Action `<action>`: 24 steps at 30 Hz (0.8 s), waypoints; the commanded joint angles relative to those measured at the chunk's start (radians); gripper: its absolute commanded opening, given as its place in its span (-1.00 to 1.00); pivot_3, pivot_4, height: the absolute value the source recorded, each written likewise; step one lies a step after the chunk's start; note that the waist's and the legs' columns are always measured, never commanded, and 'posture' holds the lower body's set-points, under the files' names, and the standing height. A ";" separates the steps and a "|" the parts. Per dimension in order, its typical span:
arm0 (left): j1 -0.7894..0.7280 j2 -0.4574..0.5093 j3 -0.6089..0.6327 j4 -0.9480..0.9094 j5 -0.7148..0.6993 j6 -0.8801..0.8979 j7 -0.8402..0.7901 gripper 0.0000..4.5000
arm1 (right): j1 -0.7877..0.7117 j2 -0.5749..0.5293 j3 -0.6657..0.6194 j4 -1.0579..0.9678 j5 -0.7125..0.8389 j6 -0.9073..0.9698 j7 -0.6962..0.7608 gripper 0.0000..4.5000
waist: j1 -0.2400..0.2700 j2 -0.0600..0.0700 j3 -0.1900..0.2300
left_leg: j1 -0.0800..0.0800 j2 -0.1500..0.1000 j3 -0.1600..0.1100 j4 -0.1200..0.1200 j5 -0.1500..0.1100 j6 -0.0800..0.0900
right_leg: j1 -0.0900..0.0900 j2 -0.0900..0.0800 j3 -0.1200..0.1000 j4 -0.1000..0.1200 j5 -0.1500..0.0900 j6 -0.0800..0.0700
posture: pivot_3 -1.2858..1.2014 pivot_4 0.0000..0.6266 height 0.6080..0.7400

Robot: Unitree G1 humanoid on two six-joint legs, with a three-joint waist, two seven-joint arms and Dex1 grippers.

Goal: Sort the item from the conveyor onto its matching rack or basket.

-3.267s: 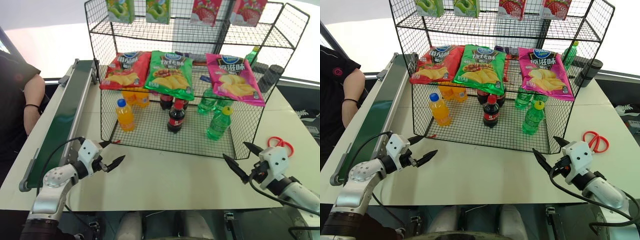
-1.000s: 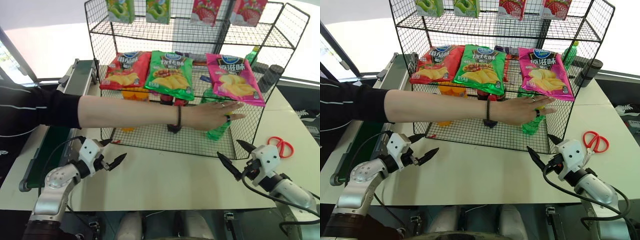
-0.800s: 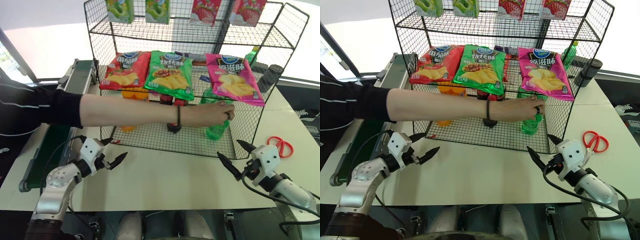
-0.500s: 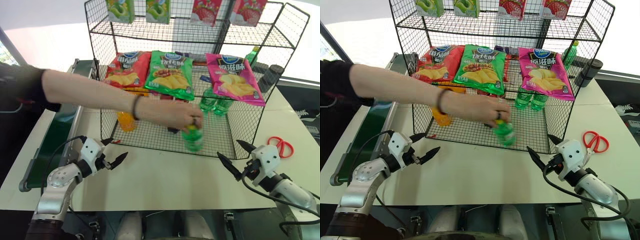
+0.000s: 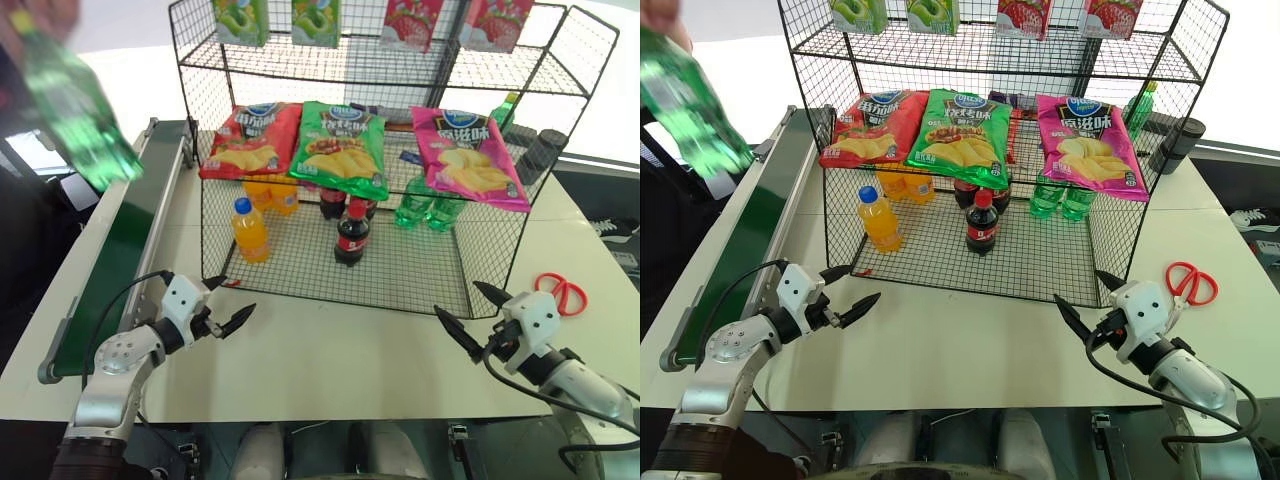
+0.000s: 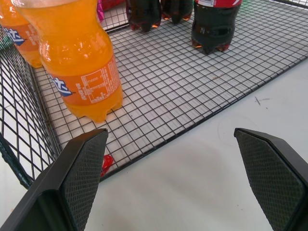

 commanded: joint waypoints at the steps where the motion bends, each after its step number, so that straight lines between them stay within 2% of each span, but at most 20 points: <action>1: -0.015 0.003 0.028 -0.035 -0.025 0.011 0.010 1.00 | -0.001 -0.002 0.002 -0.020 -0.001 -0.017 0.001 0.99 | 0.000 0.000 0.000 | 0.000 0.000 0.000 0.000 0.000 0.000 | 0.000 0.000 0.000 0.000 0.000 0.000 | 0.03 -0.52 1.00; 10: -0.071 0.036 0.127 -0.042 -0.086 0.104 0.060 1.00 | -0.033 -0.019 0.007 0.005 0.003 -0.015 0.022 0.99 | 0.000 0.000 0.000 | 0.000 0.000 0.000 0.000 0.000 0.000 | 0.000 0.000 0.000 0.000 0.001 0.001 | 0.03 -0.52 1.00; 15: -0.093 0.054 0.246 -0.010 -0.149 0.145 0.113 1.00 | -0.049 -0.020 0.026 0.008 0.001 -0.013 0.032 0.99 | -0.003 0.000 0.000 | 0.001 0.000 0.000 0.000 0.000 0.000 | 0.000 0.001 0.000 0.001 0.001 0.001 | 0.03 -0.52 1.00; 21: -0.123 -0.002 0.427 0.037 -0.270 0.207 0.251 1.00 | -0.063 -0.011 0.071 -0.013 0.001 0.000 0.035 0.99 | -0.002 -0.001 0.000 | 0.001 0.000 -0.001 0.000 0.000 0.000 | -0.001 0.001 0.000 0.003 0.001 0.001 | 0.03 -0.52 1.00; 24: -0.117 -0.018 0.450 0.042 -0.269 0.208 0.288 1.00 | -0.077 -0.009 0.097 -0.022 0.002 0.009 0.031 0.99 | 0.001 -0.002 0.000 | 0.000 -0.001 0.000 0.000 0.000 0.000 | 0.000 0.000 0.000 0.002 0.001 0.001 | 0.03 -0.52 1.00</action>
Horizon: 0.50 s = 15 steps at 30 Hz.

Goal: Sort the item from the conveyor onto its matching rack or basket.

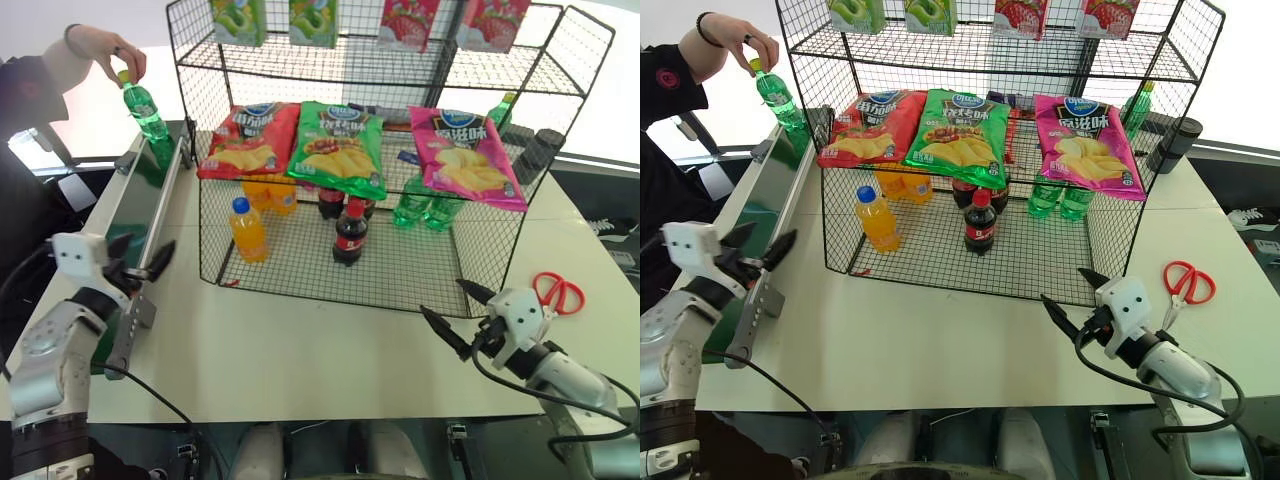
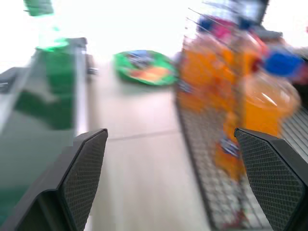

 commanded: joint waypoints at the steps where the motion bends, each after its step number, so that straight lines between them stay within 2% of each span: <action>1: 0.005 -0.012 0.044 -0.001 -0.015 -0.005 0.042 1.00 | -0.019 0.000 0.021 -0.044 0.003 0.003 -0.001 0.99 | 0.001 -0.001 0.000 | 0.000 0.000 0.000 0.000 0.000 0.000 | 0.000 0.000 0.000 0.000 0.000 0.000 | 0.03 -0.52 1.00; 15: -0.005 -0.039 0.040 0.180 0.161 -0.167 0.238 1.00 | -0.108 0.046 0.269 -0.212 0.007 0.094 -0.014 0.99 | 0.001 -0.006 -0.002 | 0.000 0.000 0.000 0.000 0.000 0.000 | 0.000 -0.001 -0.001 0.000 0.000 0.000 | 0.03 -0.52 1.00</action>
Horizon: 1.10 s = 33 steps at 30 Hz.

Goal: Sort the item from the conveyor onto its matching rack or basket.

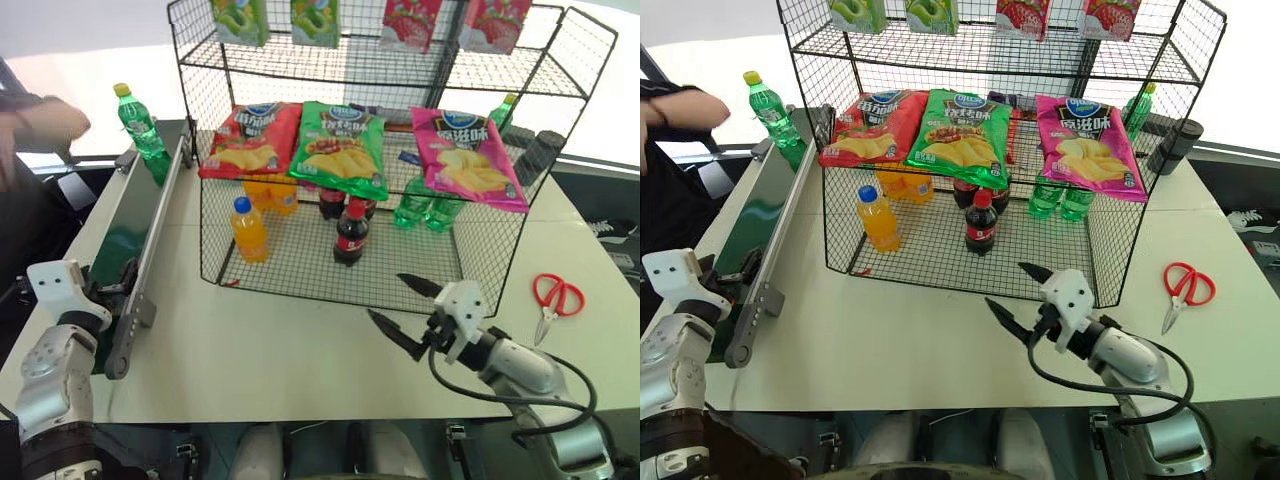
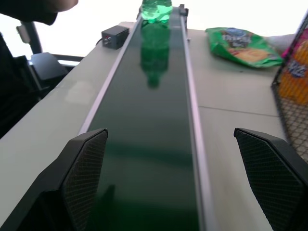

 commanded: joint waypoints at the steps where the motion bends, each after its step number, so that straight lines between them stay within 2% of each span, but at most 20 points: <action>1: -0.024 0.004 0.013 0.023 0.041 -0.072 0.043 1.00 | -0.022 0.026 0.068 -0.074 0.005 0.017 -0.010 0.99 | 0.000 -0.001 -0.001 | 0.000 0.000 0.000 0.000 0.000 0.000 | 0.000 0.000 0.000 0.000 0.000 0.000 | 0.03 -0.52 1.00; 5: -0.048 -0.005 0.015 0.053 0.047 -0.123 0.060 1.00 | -0.033 0.053 0.154 -0.091 0.010 0.043 -0.007 0.99 | -0.001 -0.002 -0.001 | 0.000 0.000 0.000 0.000 0.000 0.000 | 0.000 -0.002 0.000 0.000 0.000 0.000 | 0.03 -0.52 1.00; 19: -0.053 -0.022 -0.053 0.044 0.070 -0.203 0.010 1.00 | -0.031 0.060 0.171 0.016 -0.009 -0.070 0.035 0.99 | -0.002 -0.002 -0.001 | 0.000 -0.002 0.000 0.000 0.000 0.000 | 0.000 -0.005 -0.001 0.000 0.000 0.000 | 0.03 -0.52 1.00; 33: -0.005 -0.020 -0.037 -0.018 0.046 -0.187 -0.025 1.00 | -0.034 0.038 0.161 0.045 -0.024 -0.106 0.055 0.99 | -0.002 -0.002 -0.001 | 0.000 -0.002 0.000 0.000 0.000 0.000 | 0.000 -0.006 -0.001 0.000 0.000 0.000 | 0.03 -0.52 1.00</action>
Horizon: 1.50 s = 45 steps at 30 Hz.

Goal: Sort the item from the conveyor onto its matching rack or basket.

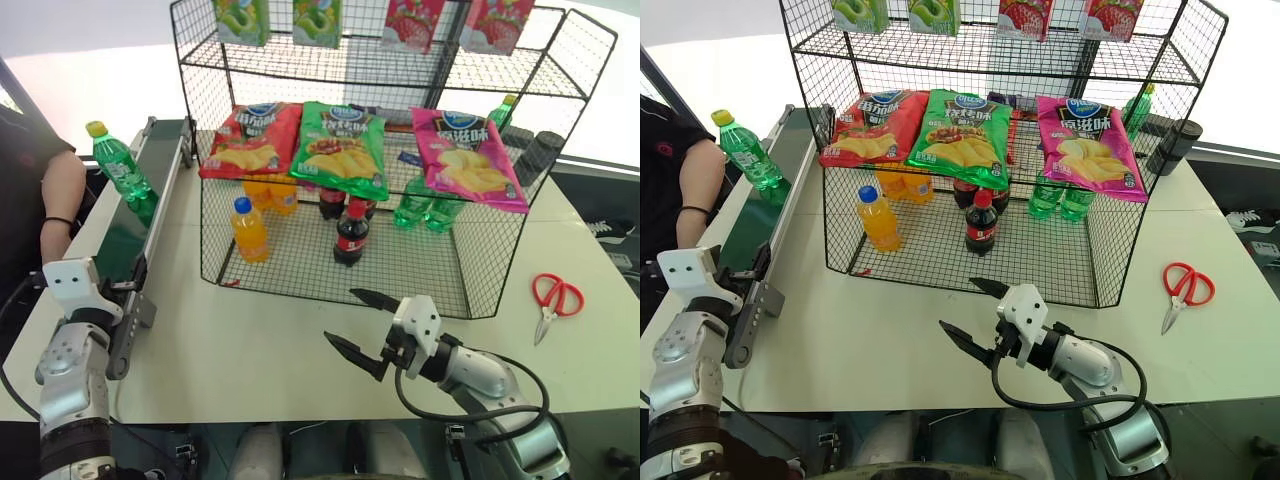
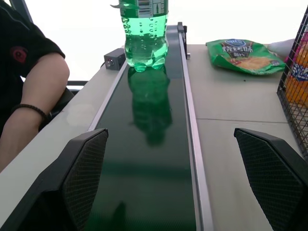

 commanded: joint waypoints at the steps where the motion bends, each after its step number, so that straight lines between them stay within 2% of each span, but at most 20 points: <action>1: 0.007 0.015 0.019 -0.055 -0.017 -0.006 -0.007 1.00 | -0.005 -0.021 -0.011 -0.005 -0.002 -0.020 0.024 0.99 | 0.001 0.000 0.000 | 0.000 0.000 0.000 0.000 0.000 0.000 | 0.000 0.000 0.000 0.000 0.000 0.000 | 0.03 -0.52 1.00; 8: 0.018 0.015 0.027 -0.063 -0.021 -0.004 -0.006 1.00 | -0.007 -0.011 0.019 -0.019 0.014 0.002 0.033 0.99 | 0.000 0.000 0.000 | 0.000 0.000 0.000 -0.001 0.000 0.000 | 0.000 -0.001 0.000 -0.001 0.000 -0.001 | 0.03 -0.52 1.00; 45: -0.020 0.025 0.058 0.021 0.013 -0.071 0.134 1.00 | -0.038 -0.005 0.010 -0.031 0.026 0.036 0.032 0.99 | 0.000 0.000 0.000 | -0.001 0.000 0.000 -0.002 0.000 -0.001 | -0.001 -0.003 0.000 -0.003 -0.002 -0.003 | 0.03 -0.52 1.00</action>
